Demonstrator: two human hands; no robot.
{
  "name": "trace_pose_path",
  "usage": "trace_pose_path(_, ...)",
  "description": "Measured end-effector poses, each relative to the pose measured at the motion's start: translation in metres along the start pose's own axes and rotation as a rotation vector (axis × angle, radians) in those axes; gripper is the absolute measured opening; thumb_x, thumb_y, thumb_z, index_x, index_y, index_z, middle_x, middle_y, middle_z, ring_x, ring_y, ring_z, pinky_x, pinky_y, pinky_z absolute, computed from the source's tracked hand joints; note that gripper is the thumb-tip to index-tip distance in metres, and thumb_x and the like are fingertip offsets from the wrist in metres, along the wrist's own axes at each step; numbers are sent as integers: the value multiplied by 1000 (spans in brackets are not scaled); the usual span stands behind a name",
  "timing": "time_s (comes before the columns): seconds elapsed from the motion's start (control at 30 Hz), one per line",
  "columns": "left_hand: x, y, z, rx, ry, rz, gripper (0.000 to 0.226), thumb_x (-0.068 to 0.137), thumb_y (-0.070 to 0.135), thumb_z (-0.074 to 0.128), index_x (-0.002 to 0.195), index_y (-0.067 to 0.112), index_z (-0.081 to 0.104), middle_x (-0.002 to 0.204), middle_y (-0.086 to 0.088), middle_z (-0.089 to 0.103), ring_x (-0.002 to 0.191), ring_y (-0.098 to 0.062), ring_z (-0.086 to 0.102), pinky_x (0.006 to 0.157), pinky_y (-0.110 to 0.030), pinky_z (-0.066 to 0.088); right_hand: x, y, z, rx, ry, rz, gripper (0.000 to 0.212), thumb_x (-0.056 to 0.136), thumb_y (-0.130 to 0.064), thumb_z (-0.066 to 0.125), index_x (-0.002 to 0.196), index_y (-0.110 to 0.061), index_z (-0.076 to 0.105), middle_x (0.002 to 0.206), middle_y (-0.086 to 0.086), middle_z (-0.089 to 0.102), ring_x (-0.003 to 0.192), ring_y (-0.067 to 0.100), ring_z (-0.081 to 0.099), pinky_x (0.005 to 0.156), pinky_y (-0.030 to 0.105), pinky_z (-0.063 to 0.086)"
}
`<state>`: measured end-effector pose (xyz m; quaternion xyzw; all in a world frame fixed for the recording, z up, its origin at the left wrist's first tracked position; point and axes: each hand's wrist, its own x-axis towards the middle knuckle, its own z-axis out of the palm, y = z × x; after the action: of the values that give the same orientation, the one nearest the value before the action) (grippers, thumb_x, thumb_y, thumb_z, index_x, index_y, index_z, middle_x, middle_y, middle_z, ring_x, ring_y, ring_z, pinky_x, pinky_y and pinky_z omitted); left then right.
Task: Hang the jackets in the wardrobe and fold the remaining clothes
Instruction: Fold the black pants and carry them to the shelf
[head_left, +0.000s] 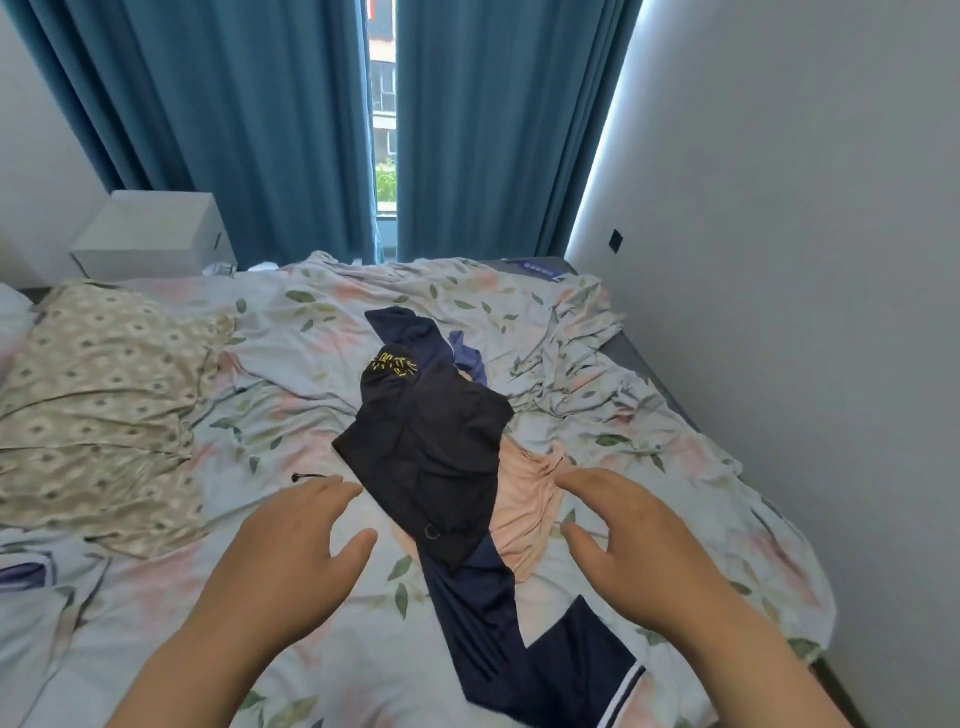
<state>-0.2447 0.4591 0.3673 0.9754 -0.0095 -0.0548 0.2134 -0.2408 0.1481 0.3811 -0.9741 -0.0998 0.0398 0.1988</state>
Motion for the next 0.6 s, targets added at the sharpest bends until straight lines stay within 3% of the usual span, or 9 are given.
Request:
trace_pose_path(0.13, 22, -13, 45, -62, -94, -102, 52, 95, 50, 49, 144, 33, 44, 150, 16, 41, 138, -8, 38, 109, -26, 31, 35, 25, 40, 62, -122, 10, 46, 97, -32, 55, 142, -35, 47, 139, -24, 44, 129, -5, 38, 97, -5, 14)
trace_pose_path(0.23, 47, -17, 94, -267, -169, -213, 46, 93, 45, 56, 137, 32, 52, 138, 19, 48, 131, -8, 46, 103, -27, 38, 63, 55, 82, 108, -212, 17, 47, 96, -29, 56, 142, -33, 48, 138, -23, 44, 123, -7, 38, 93, -5, 16)
trace_pose_path(0.4, 93, -22, 191, -771, -311, -535, 5, 93, 25, 62, 96, 26, 65, 106, 11, 64, 101, -12, 60, 88, -28, 46, 112, 116, 167, 166, -380, 56, 48, 96, -24, 57, 142, -27, 48, 143, -13, 48, 129, 4, 43, 97, 7, 23)
trace_pose_path(0.47, 112, -35, 229, -911, -298, -669, 10, 91, 24, 62, 88, 15, 64, 102, 1, 66, 94, -20, 61, 86, -30, 48, 132, 136, 208, 172, -441, 64, 48, 95, -26, 58, 142, -26, 49, 143, -11, 50, 128, 6, 45, 96, 10, 26)
trace_pose_path(0.6, 149, -66, 298, -1077, -246, -919, 13, 94, 19, 61, 101, 11, 67, 113, -8, 65, 106, -24, 61, 94, -37, 50, 166, 161, 300, 208, -517, 89, 46, 94, -25, 61, 139, -19, 53, 140, -4, 54, 128, 12, 48, 99, 13, 31)
